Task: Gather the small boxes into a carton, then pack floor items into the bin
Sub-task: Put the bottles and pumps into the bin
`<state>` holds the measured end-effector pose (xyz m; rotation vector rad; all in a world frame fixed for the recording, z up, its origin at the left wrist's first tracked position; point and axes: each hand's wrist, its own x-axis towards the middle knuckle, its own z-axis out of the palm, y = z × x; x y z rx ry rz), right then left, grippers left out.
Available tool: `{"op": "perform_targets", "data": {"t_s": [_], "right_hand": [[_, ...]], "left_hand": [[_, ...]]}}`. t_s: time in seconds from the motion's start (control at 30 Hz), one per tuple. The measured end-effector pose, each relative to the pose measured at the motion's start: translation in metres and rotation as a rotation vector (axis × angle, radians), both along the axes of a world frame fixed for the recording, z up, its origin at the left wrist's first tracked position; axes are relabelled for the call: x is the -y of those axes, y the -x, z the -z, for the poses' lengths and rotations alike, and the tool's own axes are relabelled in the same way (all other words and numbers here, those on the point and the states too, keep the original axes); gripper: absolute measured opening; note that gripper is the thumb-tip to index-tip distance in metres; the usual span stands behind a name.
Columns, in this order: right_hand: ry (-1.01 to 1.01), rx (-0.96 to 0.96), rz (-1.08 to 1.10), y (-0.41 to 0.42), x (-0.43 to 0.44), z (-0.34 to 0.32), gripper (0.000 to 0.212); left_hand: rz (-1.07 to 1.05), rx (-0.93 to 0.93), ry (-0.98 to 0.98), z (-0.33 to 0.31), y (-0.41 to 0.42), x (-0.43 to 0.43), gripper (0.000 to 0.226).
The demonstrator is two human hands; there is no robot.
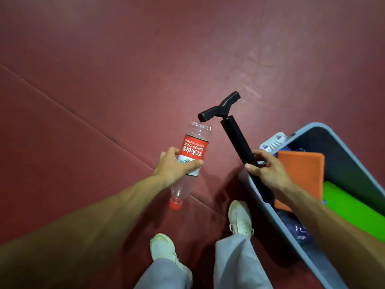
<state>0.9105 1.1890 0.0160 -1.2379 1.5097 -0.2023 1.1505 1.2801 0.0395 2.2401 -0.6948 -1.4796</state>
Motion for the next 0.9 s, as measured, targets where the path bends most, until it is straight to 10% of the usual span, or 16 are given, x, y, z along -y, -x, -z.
{"op": "perform_targets", "data": {"t_s": [0.5, 0.9], "right_hand": [[-0.111, -0.243, 0.188, 0.354, -0.061, 0.023, 0.034], [-0.122, -0.292, -0.158, 0.366, -0.103, 0.105, 0.056]], "left_hand": [[0.0, -0.048, -0.007, 0.027, 0.278, 0.027, 0.048], [-0.093, 0.096, 0.04, 0.056, 0.37, 0.04, 0.048]]}}
